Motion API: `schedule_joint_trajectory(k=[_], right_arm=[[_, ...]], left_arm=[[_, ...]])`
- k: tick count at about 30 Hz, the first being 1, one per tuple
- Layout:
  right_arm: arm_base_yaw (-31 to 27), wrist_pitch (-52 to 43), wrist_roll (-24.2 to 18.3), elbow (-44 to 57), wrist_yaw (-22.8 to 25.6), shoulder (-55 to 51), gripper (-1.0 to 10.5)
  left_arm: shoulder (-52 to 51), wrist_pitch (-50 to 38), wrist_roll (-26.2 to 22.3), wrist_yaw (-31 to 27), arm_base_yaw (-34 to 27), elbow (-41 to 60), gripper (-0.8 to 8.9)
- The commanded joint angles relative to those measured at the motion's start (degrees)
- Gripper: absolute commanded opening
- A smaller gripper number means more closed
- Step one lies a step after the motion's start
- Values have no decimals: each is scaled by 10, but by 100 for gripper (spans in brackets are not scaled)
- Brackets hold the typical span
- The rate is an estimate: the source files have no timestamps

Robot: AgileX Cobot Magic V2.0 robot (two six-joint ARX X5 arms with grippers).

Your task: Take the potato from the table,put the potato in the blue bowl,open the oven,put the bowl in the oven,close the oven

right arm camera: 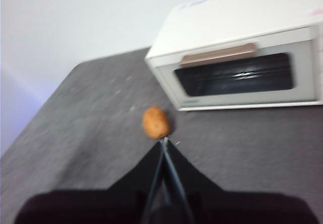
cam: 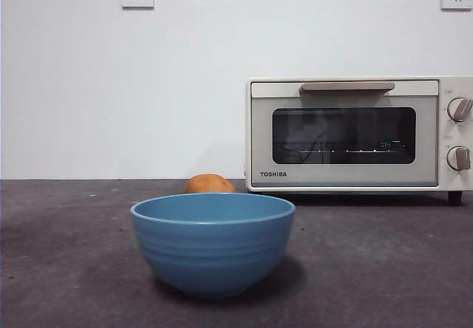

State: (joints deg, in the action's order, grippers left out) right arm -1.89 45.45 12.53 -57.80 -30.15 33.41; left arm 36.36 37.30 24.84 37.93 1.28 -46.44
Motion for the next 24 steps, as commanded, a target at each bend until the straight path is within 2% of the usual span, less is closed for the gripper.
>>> schedule_joint_trajectory(k=[1,4,7,9,13,15,22,24], right_arm=[[2,2,-12,-16,-40,52,-9],[23,-1,-12,-36,-58,112,-9],[78,-5,-12,-63,-46,176,-9],[133,-9,-12,-85,-3,223,-9],[255,-9,-21,-143,116,325,-9],[302,-7,-23,-176,156,379,-9],[392,18,-36,-322,179,567,-6],[411,45,-49,-395,206,638,1]], left_arm=[[16,46,-66,11,3,-21,-5],[25,93,-110,10,7,-35,-5],[26,123,-136,10,11,-38,-5],[26,139,-151,10,12,-38,-5],[27,163,-172,10,12,-38,-5],[26,169,-176,10,12,-38,-5],[26,176,-178,11,12,-38,-5],[27,176,-178,11,12,-38,-5]])
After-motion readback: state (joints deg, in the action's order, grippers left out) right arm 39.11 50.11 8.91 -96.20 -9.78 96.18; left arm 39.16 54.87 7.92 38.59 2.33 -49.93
